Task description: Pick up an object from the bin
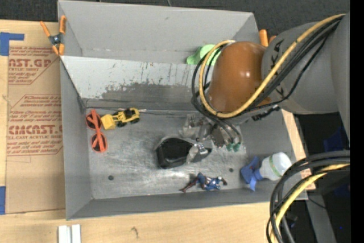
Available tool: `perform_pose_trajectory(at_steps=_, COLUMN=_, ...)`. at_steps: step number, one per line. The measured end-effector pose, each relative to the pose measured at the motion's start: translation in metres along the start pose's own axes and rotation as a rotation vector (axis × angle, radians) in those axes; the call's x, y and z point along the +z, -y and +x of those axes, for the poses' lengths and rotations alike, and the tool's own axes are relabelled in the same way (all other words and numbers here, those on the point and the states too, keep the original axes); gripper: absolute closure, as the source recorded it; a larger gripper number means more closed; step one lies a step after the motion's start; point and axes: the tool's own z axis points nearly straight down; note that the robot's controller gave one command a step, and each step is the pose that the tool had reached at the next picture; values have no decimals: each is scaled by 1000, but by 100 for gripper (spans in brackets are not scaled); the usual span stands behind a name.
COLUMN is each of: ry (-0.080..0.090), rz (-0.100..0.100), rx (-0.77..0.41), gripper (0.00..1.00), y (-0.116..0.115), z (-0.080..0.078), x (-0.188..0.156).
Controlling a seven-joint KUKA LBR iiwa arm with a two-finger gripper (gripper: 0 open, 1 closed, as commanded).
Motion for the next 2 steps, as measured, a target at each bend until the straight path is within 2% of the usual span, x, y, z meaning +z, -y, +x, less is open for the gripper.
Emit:
perform_pose_trajectory(at_steps=1, ry=22, rz=5, rx=-87, gripper=100, y=1, z=-21, x=-28)
perform_pose_trajectory(at_steps=2, ry=-5, rz=-1, rx=-134, gripper=100, y=12, z=-6, x=-41)
